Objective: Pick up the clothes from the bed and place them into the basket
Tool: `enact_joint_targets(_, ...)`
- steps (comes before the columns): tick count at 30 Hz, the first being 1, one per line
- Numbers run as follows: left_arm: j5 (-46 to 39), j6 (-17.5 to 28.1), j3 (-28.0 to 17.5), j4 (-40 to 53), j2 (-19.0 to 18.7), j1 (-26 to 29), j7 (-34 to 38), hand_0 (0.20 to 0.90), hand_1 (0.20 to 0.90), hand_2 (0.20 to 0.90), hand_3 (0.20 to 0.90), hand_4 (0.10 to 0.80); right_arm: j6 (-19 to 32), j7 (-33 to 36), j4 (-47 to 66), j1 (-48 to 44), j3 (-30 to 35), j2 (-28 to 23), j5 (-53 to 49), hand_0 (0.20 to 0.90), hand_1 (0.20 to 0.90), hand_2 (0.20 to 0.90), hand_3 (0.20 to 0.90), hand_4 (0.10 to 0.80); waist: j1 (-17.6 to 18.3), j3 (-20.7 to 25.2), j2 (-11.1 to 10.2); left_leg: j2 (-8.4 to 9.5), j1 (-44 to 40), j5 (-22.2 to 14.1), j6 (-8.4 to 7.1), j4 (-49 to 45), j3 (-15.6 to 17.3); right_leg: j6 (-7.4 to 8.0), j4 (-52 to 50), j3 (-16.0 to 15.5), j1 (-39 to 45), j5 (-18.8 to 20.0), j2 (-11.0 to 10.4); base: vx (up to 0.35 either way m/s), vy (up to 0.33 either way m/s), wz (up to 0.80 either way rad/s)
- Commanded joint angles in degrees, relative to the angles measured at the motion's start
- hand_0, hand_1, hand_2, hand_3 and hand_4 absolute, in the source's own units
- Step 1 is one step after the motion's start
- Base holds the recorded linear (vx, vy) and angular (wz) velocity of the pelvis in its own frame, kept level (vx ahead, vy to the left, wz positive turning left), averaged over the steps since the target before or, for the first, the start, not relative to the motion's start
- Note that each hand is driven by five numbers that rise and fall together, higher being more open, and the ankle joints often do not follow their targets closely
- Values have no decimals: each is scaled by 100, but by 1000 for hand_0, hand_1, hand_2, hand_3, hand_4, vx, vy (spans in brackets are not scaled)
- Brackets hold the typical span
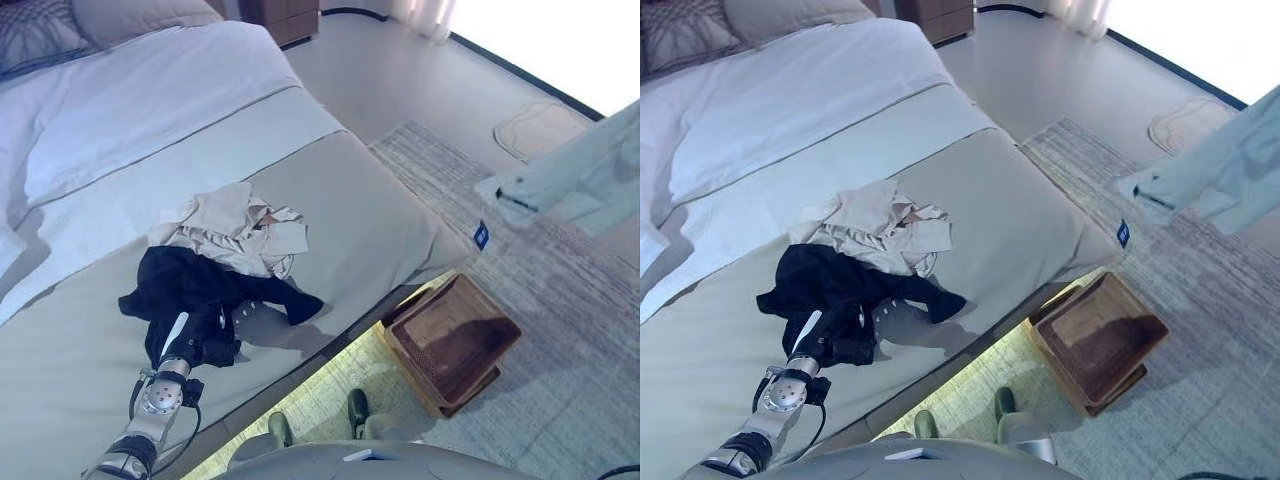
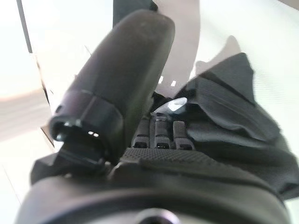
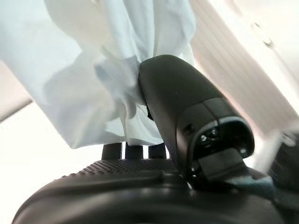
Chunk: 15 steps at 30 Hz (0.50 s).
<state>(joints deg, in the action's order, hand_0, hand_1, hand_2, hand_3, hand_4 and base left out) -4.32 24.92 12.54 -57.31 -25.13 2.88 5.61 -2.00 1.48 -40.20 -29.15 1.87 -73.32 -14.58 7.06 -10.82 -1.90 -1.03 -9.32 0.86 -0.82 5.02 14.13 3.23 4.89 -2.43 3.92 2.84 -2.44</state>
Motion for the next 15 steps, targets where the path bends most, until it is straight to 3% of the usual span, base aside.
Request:
enact_joint_targets(1,196,375,-264,-336,-203,190,101,900,900,900,900,800,663,-45,192,-119,631,-55,-233,300,300,300,200,100,-31,784,-229,-111,177,-691,-63,-440,-183,236,-475,-166,-225,-355,-102,9,-5,-21)
enact_joint_targets(15,265,294,-258,-383,-185,227,70,900,900,900,900,800,444,-392,-361,641,767,1056,-169,300,300,300,200,100,134,654,-17,-183,188,-661,-89,-399,-58,237,-572,-48,-398,-345,-25,11,-26,-8)
